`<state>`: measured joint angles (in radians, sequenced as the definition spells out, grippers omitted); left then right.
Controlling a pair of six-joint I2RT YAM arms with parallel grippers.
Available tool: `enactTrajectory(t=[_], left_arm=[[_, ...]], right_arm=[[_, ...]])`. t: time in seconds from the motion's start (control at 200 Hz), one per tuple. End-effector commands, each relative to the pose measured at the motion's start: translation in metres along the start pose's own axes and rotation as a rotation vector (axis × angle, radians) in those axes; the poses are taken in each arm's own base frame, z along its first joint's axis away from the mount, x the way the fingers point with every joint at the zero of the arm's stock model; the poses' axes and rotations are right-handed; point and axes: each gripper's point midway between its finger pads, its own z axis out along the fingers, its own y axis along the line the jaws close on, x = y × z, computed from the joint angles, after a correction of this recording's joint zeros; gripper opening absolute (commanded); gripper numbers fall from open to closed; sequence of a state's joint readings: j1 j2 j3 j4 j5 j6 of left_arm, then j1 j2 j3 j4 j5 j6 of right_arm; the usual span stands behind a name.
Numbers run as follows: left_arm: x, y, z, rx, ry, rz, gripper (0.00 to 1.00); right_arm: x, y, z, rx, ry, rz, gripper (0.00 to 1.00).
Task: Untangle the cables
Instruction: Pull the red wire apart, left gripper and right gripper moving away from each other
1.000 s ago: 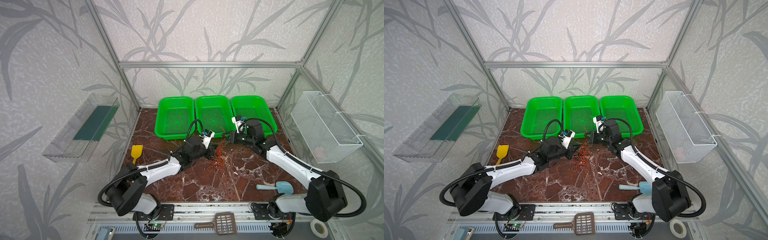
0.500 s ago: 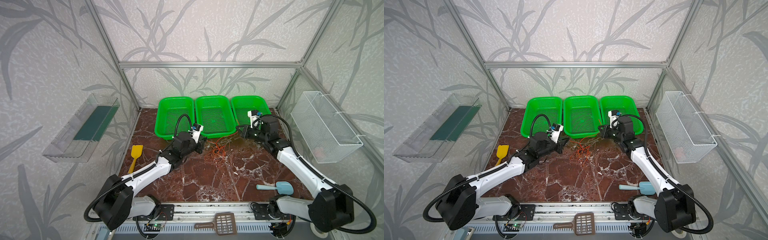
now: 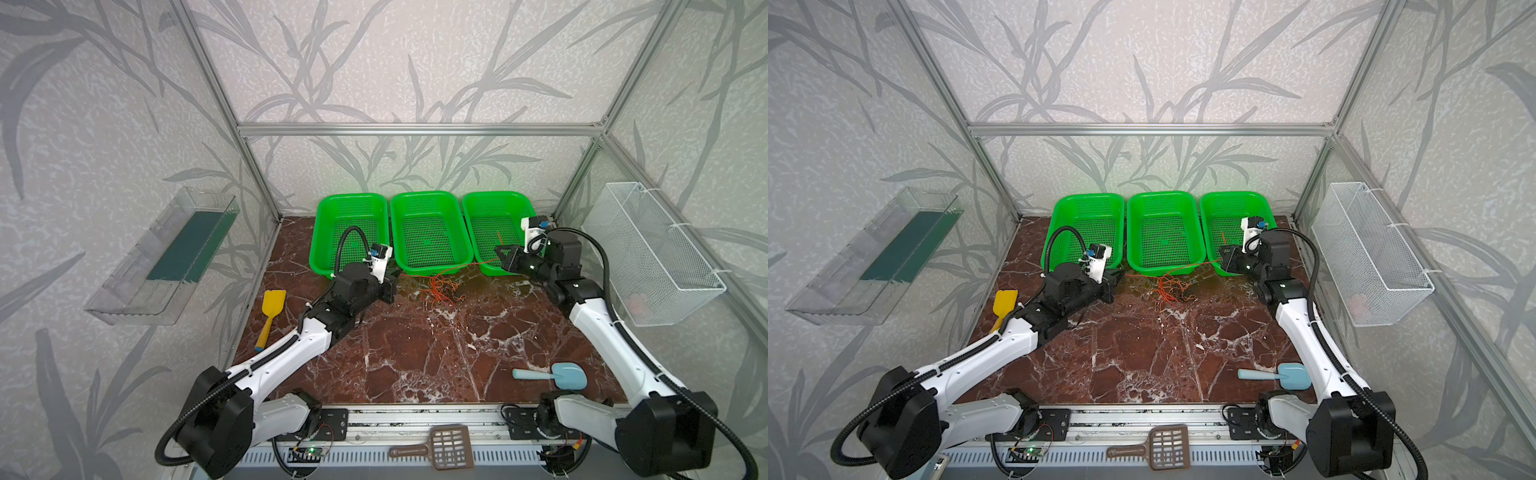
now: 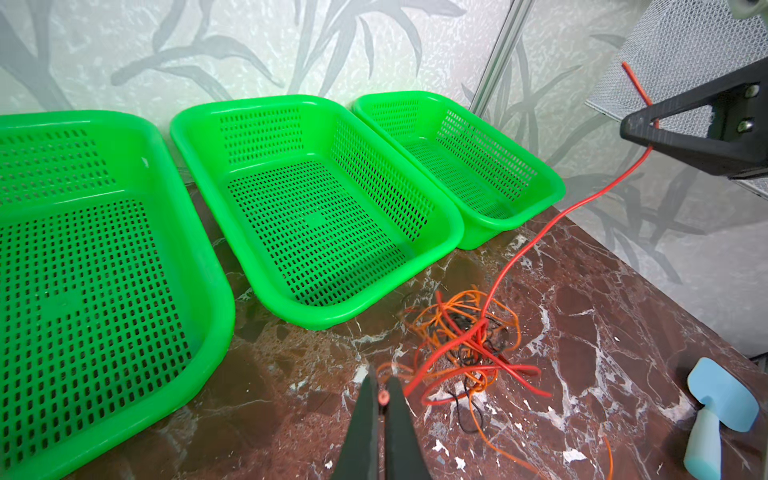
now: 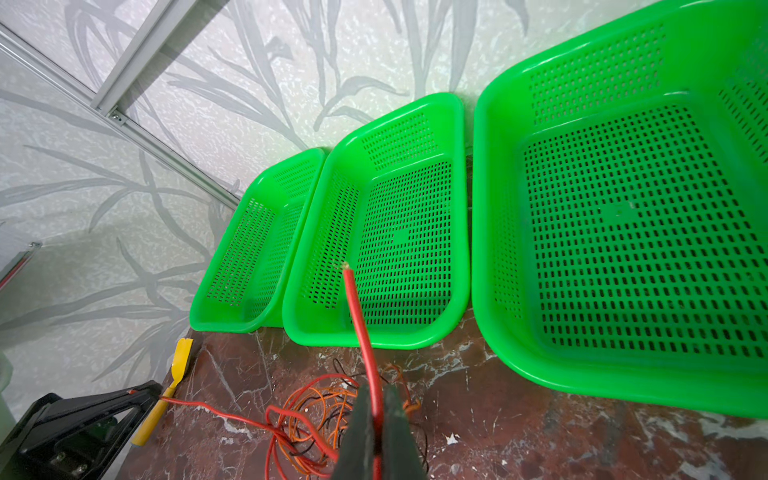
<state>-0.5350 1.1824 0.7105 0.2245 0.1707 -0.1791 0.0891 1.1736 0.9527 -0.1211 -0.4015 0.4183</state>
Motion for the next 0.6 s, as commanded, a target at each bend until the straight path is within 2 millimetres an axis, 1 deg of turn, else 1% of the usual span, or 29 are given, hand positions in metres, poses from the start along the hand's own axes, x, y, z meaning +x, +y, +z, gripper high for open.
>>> enactTrajectory(t=[0.0, 0.245, 0.595], left_arm=[[0.005, 0.016, -0.007, -0.072, 0.005, 0.007, 0.0], [0.01, 0.034, -0.014, -0.138, 0.008, 0.0, 0.0], [0.007, 0.054, -0.024, -0.201, 0.0, -0.013, 0.0]], right_arm=[[-0.014, -0.001, -0.012, 0.008, -0.041, -0.018, 0.0], [-0.012, -0.025, -0.021, 0.058, -0.048, 0.012, 0.0], [-0.002, -0.058, -0.031, 0.134, -0.055, 0.07, 0.0]])
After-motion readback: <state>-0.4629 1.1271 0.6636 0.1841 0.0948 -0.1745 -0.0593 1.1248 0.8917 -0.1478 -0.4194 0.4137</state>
